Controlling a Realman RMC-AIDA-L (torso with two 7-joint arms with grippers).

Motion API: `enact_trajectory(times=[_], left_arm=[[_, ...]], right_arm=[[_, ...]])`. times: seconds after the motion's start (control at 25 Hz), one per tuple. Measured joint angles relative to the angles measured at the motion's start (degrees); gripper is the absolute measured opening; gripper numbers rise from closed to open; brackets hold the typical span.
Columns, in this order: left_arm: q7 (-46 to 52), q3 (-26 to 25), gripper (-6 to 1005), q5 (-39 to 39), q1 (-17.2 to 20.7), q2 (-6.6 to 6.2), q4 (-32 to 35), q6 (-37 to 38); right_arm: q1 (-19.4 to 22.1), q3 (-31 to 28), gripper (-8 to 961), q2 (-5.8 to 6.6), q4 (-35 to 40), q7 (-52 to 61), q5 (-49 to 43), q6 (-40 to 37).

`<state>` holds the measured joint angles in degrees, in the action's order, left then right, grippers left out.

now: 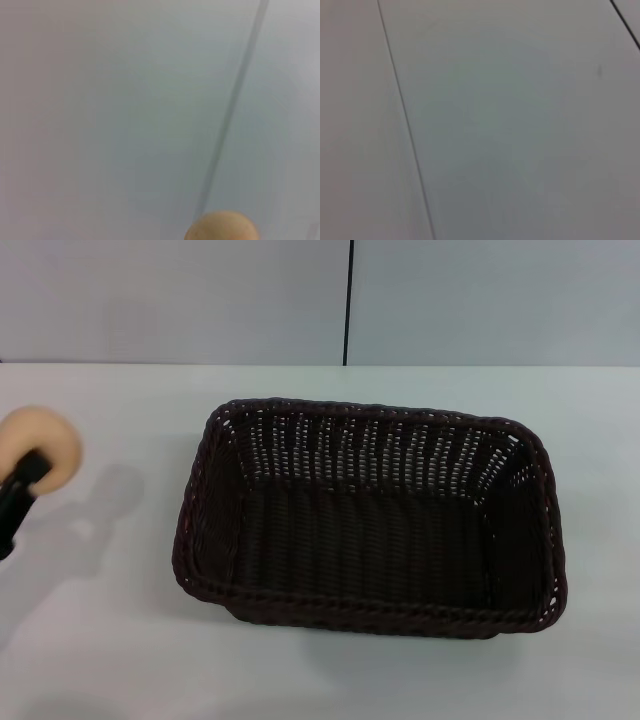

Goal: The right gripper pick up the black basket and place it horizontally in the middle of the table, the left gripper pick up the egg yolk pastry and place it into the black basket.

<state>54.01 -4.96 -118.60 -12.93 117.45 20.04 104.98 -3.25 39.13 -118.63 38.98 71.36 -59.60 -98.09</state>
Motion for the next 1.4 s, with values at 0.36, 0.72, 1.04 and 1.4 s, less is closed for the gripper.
enact_trajectory(times=[0.36,0.72,1.04,1.4], left_arm=[[-9.99,8.68,163,-0.38,-7.08,0.87,-8.34,2.09],[-16.05,15.07,428,-0.59,-10.09,1.11,-15.35,-4.13],[-17.89,9.01,638,0.19,-5.44,0.82,-14.71,-4.95],[-29.12,-17.44,856,0.28,4.55,0.79,-15.4,-6.56]], right_arm=[[-0.8,-10.51,637,0.0,-12.14,-7.63,0.23,0.59],[0.49,-11.98,637,-0.05,-14.04,-10.22,0.1,0.71],[-0.23,-12.55,636,-0.14,-18.48,-17.52,0.43,0.88],[-3.83,-17.26,637,-0.36,-29.54,-31.81,0.54,0.92]])
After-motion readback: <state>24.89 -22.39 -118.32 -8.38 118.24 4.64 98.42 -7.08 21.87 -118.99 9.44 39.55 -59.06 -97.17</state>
